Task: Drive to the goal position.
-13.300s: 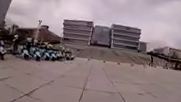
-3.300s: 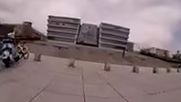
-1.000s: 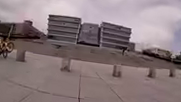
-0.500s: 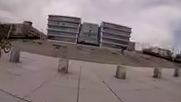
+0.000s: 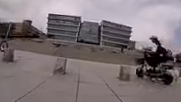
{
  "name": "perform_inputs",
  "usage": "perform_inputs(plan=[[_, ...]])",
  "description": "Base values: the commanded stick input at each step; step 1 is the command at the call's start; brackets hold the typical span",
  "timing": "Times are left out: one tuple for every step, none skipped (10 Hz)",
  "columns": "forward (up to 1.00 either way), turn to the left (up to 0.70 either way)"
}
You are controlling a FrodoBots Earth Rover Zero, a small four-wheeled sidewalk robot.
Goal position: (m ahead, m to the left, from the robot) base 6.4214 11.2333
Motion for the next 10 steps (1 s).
perform_inputs(plan=[[0.70,0.00],[0.70,0.00],[0.70,0.00],[0.70,0.00],[0.70,0.00],[0.70,0.00],[0.70,0.00],[0.70,0.00],[0.70,0.00],[0.70,0.00]])
